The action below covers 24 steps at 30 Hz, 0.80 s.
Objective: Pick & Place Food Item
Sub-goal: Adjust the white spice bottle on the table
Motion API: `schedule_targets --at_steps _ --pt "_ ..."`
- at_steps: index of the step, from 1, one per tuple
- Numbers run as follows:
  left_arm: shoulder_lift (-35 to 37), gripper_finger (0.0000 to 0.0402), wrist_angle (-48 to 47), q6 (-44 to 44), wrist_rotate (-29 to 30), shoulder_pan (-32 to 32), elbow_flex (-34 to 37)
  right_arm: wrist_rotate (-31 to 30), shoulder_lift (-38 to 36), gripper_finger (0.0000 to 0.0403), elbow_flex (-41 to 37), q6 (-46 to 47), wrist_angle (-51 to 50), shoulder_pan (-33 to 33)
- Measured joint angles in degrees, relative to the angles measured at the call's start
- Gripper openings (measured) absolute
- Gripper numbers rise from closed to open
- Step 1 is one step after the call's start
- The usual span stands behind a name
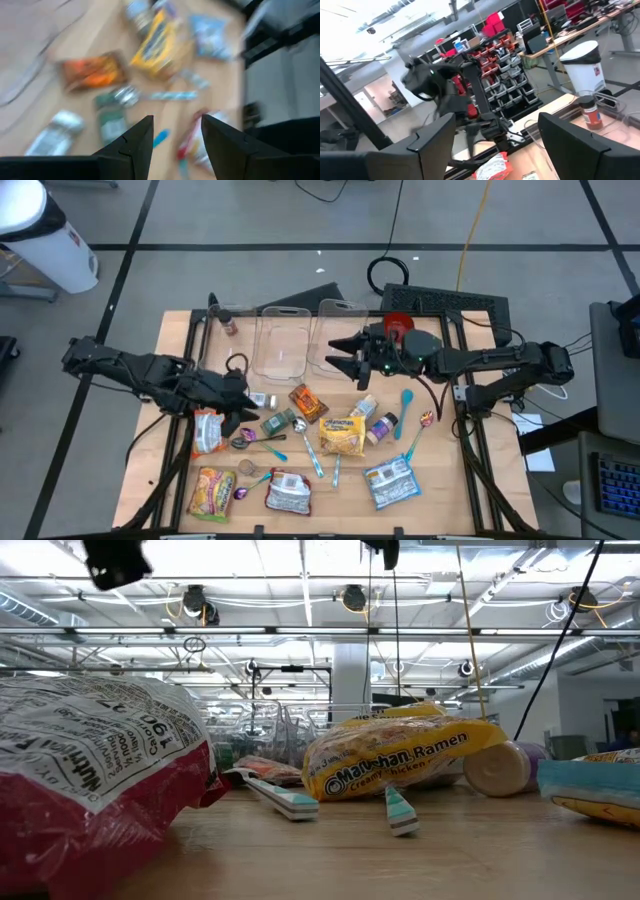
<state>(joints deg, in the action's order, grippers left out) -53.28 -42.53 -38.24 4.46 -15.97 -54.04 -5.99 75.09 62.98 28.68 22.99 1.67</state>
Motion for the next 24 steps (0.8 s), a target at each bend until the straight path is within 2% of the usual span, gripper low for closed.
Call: schedule_targets --at_steps 3,7,11,17,24 --pt "0.1 0.017 -5.8 0.0 2.9 -0.7 0.0 0.0 0.0 0.0279 0.0 0.0 -1.1 0.1" --pt "0.0 0.017 -10.6 2.1 3.7 -1.0 0.0 -0.4 0.0 0.0279 0.0 -0.4 -3.1 0.1" --pt "-0.6 0.017 -11.7 6.6 3.8 -1.0 0.0 -0.3 0.0 0.0279 0.0 -0.8 -5.2 0.1" --pt "-2.3 0.0171 -14.1 11.7 7.7 0.4 0.0 -0.3 0.0 0.0279 0.0 -0.9 -7.0 0.1" --pt "-7.0 0.0186 -15.6 17.4 4.4 5.5 0.0 -0.3 0.8 0.0279 0.0 -3.8 -6.9 0.1"
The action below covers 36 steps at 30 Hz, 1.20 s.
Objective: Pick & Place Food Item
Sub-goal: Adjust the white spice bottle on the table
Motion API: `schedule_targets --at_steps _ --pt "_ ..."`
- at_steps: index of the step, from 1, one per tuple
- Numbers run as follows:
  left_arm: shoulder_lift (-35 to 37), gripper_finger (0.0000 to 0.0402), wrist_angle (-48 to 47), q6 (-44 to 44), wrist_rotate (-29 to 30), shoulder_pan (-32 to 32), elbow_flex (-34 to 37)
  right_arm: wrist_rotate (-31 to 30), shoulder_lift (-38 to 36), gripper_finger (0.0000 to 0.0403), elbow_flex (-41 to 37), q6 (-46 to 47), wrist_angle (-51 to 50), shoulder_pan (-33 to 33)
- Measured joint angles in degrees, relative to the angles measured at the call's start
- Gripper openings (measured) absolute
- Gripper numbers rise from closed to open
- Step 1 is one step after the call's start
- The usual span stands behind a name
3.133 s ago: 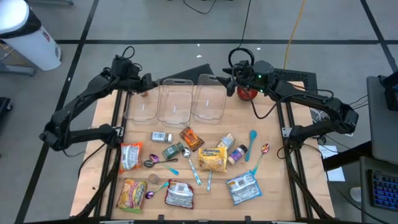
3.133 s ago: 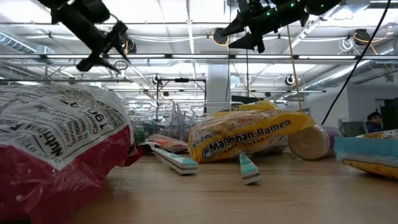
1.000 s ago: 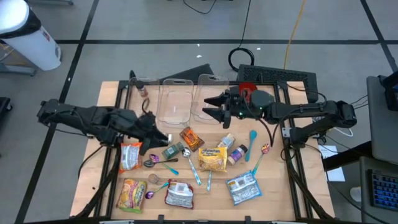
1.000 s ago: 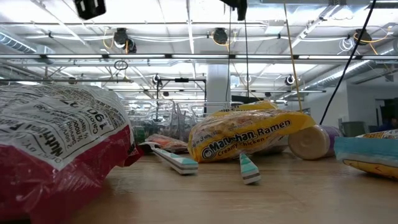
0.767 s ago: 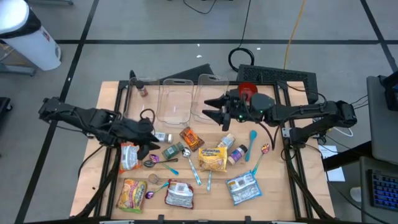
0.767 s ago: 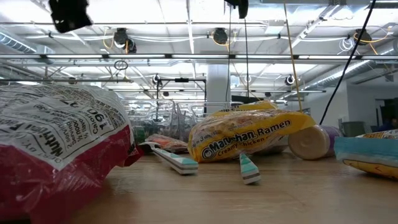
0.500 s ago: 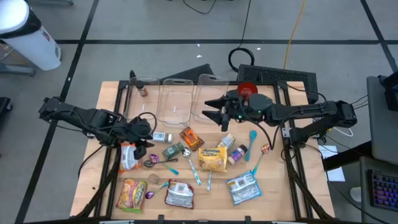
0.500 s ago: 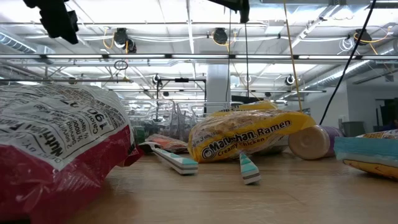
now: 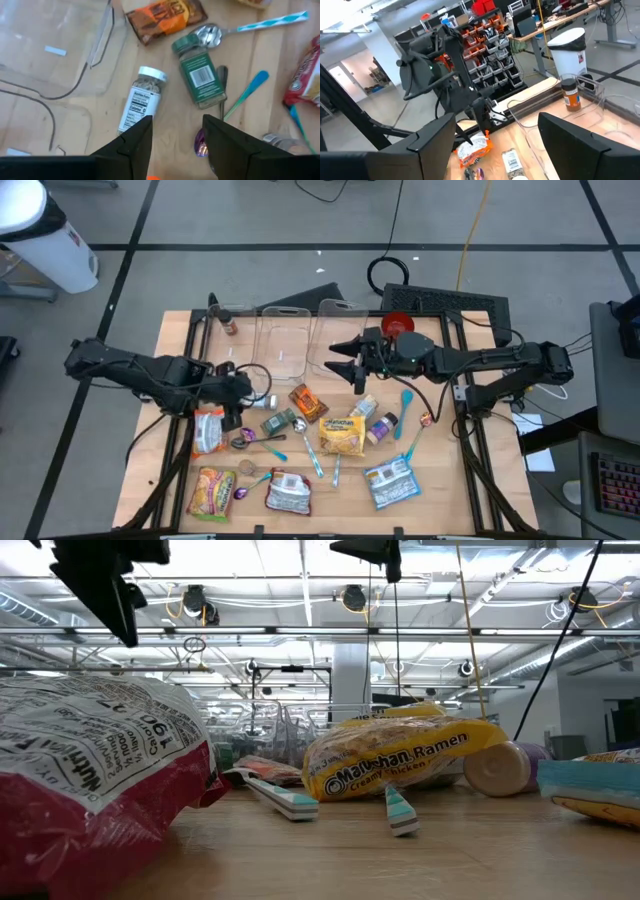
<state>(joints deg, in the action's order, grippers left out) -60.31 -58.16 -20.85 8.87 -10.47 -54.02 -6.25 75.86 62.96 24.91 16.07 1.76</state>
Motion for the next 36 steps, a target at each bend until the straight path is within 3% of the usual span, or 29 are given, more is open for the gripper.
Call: schedule_targets --at_steps 8,16,28,36 --pt "-7.4 0.0262 -1.5 7.1 -4.4 6.3 0.0 0.0 3.5 0.0279 0.0 -0.4 0.2 0.1" --pt "-12.9 0.0313 -1.4 14.2 -1.1 9.2 0.0 0.2 2.8 0.0279 0.0 -4.8 4.4 2.1" --pt "-13.9 0.029 6.1 17.8 -3.3 12.1 6.6 0.4 -5.5 0.0279 0.0 -9.3 -0.3 6.9" --pt "-14.0 0.0276 11.7 18.2 -3.5 12.4 11.3 0.5 -6.1 0.0279 0.0 -9.6 -2.9 8.6"
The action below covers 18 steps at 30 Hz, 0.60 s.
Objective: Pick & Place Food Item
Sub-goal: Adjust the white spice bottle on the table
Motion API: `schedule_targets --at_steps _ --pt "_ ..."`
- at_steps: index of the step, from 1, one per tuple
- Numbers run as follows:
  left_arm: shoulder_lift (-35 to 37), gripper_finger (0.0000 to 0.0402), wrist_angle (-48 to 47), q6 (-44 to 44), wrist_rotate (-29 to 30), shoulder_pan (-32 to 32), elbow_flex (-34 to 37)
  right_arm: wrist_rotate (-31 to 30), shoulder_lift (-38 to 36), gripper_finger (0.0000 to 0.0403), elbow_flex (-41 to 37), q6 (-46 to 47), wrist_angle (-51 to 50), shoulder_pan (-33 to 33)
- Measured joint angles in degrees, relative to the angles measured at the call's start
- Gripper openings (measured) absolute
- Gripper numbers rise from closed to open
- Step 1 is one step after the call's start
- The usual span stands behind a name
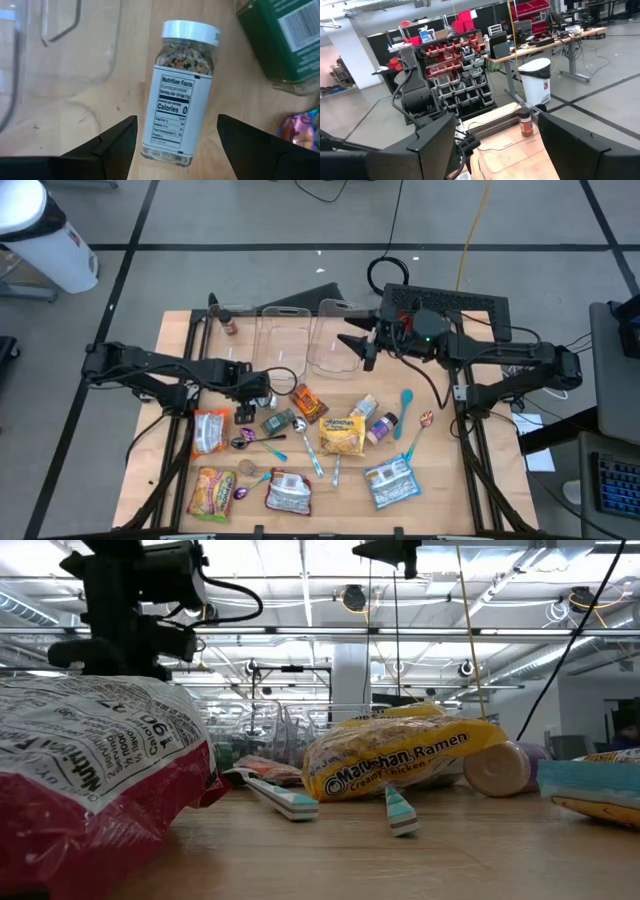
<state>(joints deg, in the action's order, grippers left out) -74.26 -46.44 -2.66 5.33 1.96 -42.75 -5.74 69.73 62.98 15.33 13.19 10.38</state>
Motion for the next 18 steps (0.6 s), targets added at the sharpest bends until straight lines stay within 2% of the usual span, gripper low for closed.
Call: schedule_targets --at_steps 6,18 --pt "0.0 0.0278 3.6 0.5 -1.6 0.0 2.9 0.0 0.0 0.0279 0.0 0.0 -0.2 0.9" --pt "0.1 0.0247 7.2 -2.0 -1.2 0.0 6.0 0.0 0.0 0.0279 0.0 0.3 -0.3 1.3"
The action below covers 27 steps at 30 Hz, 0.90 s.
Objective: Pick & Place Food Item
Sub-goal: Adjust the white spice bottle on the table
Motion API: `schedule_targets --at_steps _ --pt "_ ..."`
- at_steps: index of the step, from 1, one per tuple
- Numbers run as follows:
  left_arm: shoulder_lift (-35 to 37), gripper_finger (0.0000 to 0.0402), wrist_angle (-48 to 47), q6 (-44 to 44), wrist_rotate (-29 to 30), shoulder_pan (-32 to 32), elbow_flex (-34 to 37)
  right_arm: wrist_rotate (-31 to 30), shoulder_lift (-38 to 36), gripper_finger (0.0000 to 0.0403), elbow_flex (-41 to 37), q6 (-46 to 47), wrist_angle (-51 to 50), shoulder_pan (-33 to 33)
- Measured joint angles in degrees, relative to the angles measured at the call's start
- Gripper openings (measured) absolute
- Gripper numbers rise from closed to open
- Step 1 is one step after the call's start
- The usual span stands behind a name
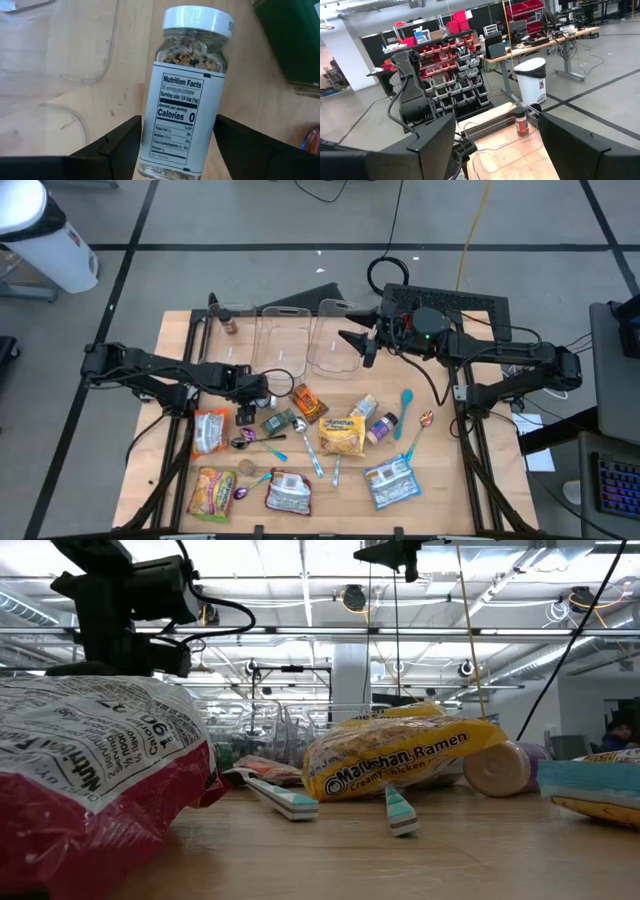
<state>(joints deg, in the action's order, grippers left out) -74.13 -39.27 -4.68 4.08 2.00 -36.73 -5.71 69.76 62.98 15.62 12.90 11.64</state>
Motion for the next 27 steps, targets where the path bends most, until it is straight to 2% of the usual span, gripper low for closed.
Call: schedule_targets --at_steps 12,16,22,27 --pt "0.0 0.0213 2.0 -0.4 -0.6 0.0 0.1 0.0 0.0 0.0279 0.0 0.2 -1.3 -0.1" --pt "0.0 0.0202 2.4 -3.2 -1.5 0.0 0.0 0.0 0.0 0.0279 0.0 0.7 -1.3 -0.1" --pt "-0.1 0.0202 1.9 -10.7 -8.0 -1.5 -2.2 0.0 0.0 0.0279 0.0 0.8 -1.2 -0.1" --pt "-0.3 0.0202 2.3 -13.1 -14.8 -2.9 -7.7 0.0 0.0 0.0279 0.0 0.8 -1.1 -0.1"
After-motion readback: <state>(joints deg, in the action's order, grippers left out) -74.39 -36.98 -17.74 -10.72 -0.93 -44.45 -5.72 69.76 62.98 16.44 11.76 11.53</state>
